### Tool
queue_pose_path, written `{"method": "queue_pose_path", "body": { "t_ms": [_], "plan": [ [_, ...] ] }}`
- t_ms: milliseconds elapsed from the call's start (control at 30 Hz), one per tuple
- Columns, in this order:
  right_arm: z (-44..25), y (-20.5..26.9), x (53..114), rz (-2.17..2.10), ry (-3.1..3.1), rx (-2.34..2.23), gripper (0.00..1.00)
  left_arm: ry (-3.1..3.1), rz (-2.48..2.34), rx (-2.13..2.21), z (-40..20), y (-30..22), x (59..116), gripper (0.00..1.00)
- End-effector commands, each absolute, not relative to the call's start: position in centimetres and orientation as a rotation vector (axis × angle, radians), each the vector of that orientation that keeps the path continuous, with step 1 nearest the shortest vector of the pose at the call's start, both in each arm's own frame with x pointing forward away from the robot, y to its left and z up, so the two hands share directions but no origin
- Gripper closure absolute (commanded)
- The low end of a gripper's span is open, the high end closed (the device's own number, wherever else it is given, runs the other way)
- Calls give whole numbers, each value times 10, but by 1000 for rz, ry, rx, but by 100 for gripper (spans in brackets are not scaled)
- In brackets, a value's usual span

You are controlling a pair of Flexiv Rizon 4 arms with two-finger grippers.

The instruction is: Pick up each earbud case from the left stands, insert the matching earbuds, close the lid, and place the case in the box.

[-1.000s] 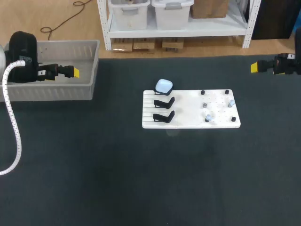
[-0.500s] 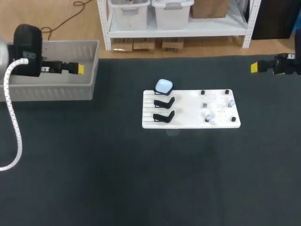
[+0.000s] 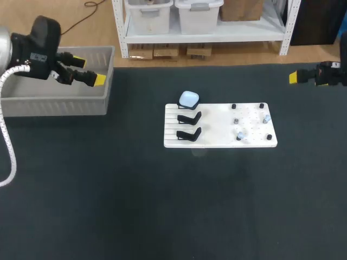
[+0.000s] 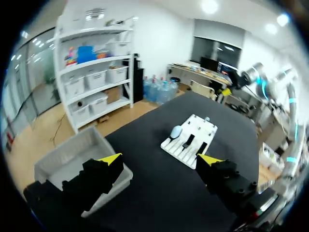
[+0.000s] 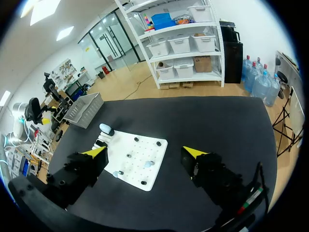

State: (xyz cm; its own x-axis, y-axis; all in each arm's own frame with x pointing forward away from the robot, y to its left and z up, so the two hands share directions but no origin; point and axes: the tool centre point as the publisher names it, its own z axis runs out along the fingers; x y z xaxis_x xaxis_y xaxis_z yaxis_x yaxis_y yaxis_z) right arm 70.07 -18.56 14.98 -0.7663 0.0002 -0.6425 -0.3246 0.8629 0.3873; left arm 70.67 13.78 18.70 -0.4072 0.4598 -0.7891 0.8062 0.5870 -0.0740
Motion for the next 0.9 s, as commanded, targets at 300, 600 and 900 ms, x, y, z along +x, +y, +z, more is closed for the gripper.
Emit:
{"method": "queue_pose_path", "body": {
  "t_ms": [300,600,900],
  "plan": [
    [150,-186,701,645,2372,-235,0,1761,-745,1367,166,108,722,0],
    [150,-186,701,645,2372,-235,0,1666,-840,1504,147,80,723,0],
    [150,-186,701,645,2372,-235,0,1612,-863,1572,125,59,725,0]
  ]
}}
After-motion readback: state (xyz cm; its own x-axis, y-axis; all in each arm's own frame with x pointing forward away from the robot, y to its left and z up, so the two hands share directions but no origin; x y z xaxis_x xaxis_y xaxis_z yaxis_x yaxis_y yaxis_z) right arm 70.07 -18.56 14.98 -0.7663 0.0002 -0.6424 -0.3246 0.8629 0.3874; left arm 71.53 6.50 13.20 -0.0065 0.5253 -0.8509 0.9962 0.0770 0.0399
